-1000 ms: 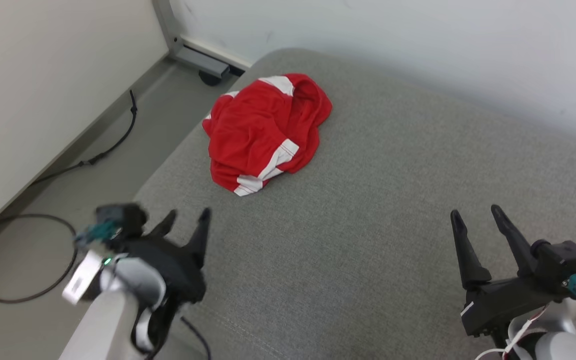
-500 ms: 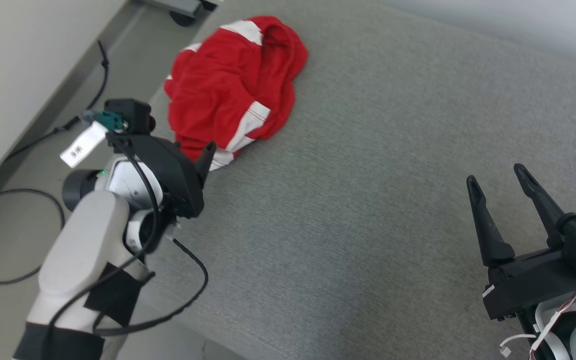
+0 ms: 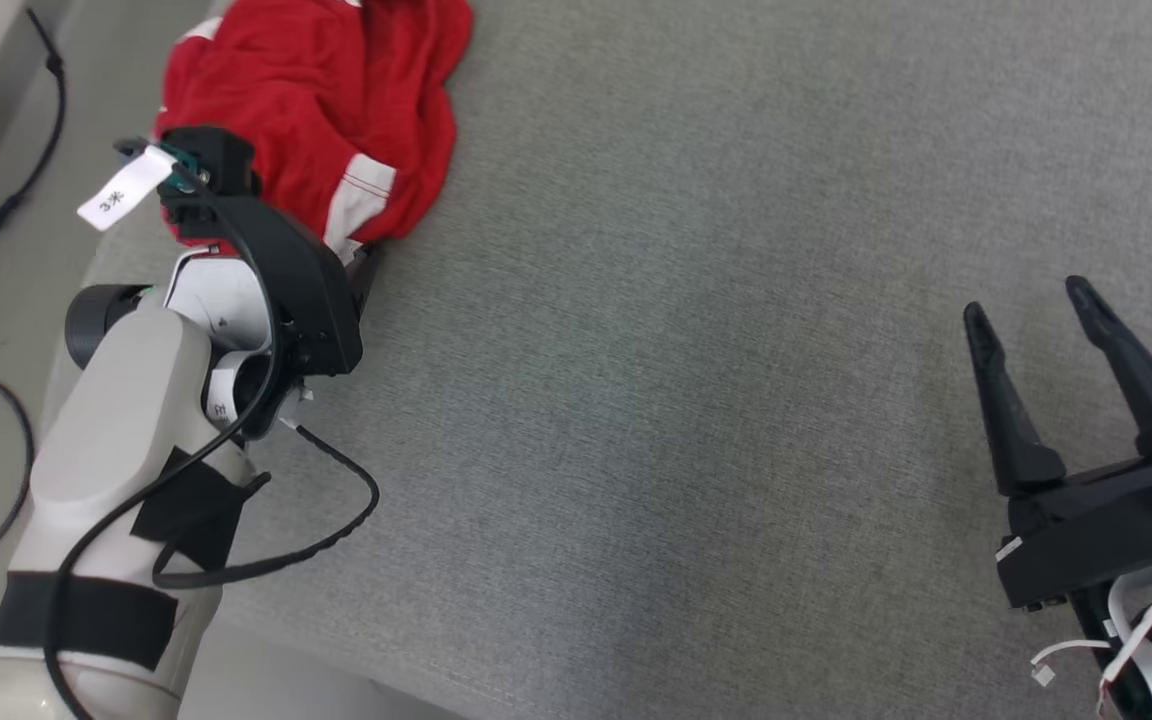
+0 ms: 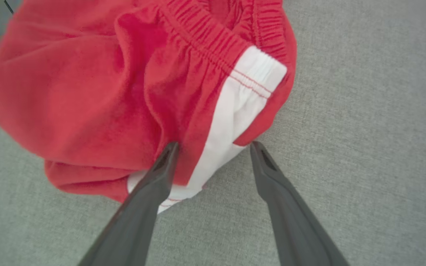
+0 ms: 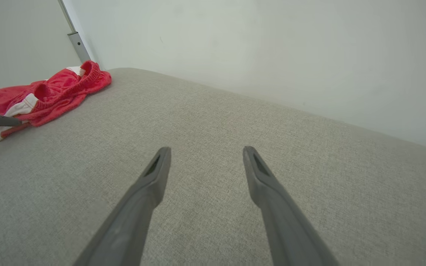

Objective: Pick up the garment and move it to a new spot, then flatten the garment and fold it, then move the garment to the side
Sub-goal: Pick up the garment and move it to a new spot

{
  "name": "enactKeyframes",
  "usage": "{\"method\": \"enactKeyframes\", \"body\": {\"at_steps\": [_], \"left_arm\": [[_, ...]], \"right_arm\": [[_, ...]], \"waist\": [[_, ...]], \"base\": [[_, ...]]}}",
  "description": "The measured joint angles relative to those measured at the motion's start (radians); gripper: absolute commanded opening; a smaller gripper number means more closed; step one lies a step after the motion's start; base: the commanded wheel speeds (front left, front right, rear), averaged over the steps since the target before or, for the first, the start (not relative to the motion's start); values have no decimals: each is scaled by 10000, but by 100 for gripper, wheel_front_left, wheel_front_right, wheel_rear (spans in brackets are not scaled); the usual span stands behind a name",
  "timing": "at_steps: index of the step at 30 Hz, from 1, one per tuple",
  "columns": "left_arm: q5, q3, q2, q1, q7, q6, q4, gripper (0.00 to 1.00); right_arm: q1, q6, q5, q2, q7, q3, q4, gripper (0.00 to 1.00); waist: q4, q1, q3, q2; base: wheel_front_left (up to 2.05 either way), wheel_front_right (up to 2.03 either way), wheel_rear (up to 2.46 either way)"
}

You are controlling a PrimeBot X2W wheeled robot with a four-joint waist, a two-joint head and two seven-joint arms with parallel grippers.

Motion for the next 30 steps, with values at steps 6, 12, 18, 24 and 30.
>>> {"method": "enactKeyframes", "body": {"at_steps": [6, 12, 18, 24, 30], "left_arm": [[443, -232, -23, -429, -61, 276, 554, 100], [1011, -372, -15, -809, -640, 911, 1244, 79], [1047, -476, -171, -817, -911, 897, 1756, 0], [1047, -568, -316, -857, -1172, 794, 2215, 0], [1047, -566, -336, -1036, -1590, 616, 2479, 0]], "right_arm": [[-3, -31, 0, -90, 171, -148, -148, 100], [-56, -33, 0, -121, 343, -138, -130, 100], [-180, -33, 2, -125, 428, -100, -40, 100], [-183, -31, 8, -40, 420, 19, 297, 100], [-191, -59, 182, 186, 230, 69, 805, 100]], "waist": [[-198, 0, 360, 0], [-217, -1, 448, 0], [-179, -2, 281, 0], [-155, -2, -27, 0], [-184, -3, -509, -2]], "base": [[0, 0, 0], [0, 0, 0], [0, 0, 0], [0, 0, 0], [0, 0, 0]]}}
